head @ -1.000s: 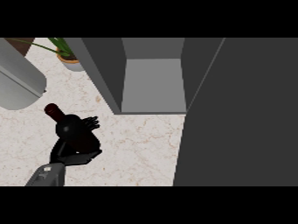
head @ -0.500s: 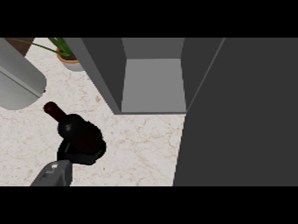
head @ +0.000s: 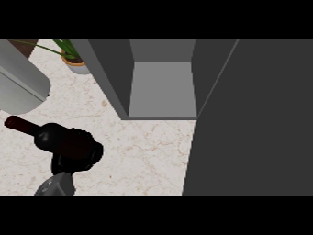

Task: Pick up the wine, place it into the cabinet and close the cabinet

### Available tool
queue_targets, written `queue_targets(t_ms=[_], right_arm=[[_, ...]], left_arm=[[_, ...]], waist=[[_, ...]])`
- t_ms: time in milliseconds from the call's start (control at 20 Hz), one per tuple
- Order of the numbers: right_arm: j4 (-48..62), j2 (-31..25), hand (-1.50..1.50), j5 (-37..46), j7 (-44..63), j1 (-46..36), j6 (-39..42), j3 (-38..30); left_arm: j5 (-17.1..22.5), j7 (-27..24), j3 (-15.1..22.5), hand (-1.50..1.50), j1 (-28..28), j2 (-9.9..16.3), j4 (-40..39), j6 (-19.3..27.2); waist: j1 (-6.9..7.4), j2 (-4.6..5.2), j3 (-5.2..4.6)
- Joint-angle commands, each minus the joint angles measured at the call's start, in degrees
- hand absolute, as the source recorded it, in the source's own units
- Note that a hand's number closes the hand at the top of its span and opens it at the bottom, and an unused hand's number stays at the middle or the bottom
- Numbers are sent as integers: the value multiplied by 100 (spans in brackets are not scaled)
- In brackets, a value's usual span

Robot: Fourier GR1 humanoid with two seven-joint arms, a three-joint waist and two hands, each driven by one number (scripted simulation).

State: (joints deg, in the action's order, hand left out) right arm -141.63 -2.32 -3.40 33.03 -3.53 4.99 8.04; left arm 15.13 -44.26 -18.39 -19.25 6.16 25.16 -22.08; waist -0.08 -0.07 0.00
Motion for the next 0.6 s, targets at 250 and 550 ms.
queue_targets(t_ms=[250, 550], right_arm=[[-468, -24, -150, -326, 480, -174, -90, -195], [203, 4, -150, -362, 173, -459, -35, -282]], left_arm=[[494, 661, 168, 150, 374, -294, 1274, -111], [565, 1244, 911, 150, 1012, -605, 2772, 158]], waist=[[40, -19, 4], [50, -13, 5]])
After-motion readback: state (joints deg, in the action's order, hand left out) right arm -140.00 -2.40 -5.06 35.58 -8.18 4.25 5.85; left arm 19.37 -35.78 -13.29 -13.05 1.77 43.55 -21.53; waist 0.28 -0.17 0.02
